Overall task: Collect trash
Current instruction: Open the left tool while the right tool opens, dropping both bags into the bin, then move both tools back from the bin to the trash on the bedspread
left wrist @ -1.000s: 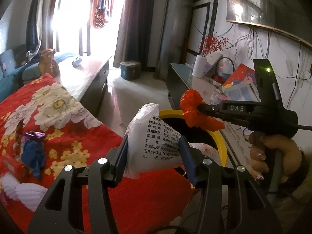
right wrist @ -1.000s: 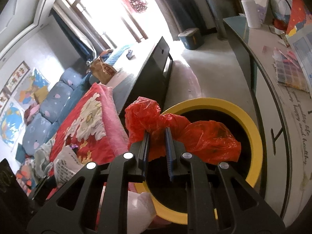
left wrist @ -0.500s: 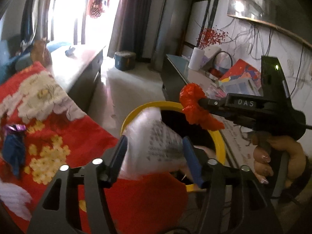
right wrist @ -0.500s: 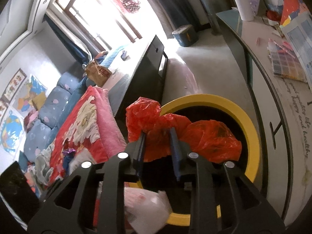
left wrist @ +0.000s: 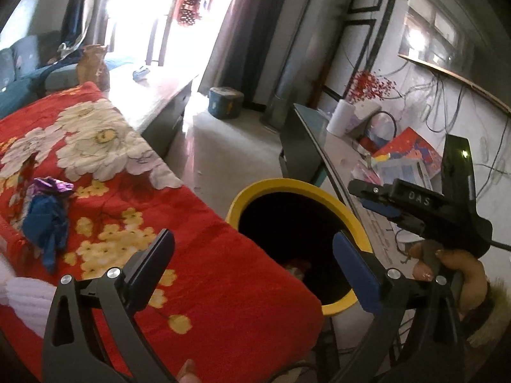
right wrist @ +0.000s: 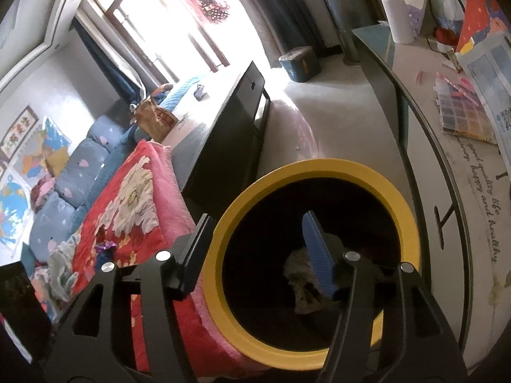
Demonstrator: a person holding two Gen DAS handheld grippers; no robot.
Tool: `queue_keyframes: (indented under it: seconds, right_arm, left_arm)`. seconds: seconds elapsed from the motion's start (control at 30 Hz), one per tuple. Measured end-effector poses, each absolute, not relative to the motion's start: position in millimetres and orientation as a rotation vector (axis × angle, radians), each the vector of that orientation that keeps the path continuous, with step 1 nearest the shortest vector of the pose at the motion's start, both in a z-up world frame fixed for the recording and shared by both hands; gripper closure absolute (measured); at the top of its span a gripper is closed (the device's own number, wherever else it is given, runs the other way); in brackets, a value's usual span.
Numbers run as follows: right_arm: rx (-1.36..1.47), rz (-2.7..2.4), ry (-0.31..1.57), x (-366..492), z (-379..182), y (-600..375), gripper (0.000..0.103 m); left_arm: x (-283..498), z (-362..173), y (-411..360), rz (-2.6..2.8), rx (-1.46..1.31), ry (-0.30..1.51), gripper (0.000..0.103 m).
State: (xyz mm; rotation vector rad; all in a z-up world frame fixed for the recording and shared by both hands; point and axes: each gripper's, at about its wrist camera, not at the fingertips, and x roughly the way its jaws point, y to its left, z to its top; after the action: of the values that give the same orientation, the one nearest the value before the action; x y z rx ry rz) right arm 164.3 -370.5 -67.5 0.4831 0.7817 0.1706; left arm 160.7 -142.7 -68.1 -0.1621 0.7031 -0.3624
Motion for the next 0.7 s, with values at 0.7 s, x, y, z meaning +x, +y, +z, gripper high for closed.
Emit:
queue_keyframes:
  seconds: [0.7]
  right_arm:
    - [0.318,0.321,0.720,144,-30,-305,0.046]
  left_arm:
    - [142,-42,-73,-0.198,-0.235,0.629,0.007]
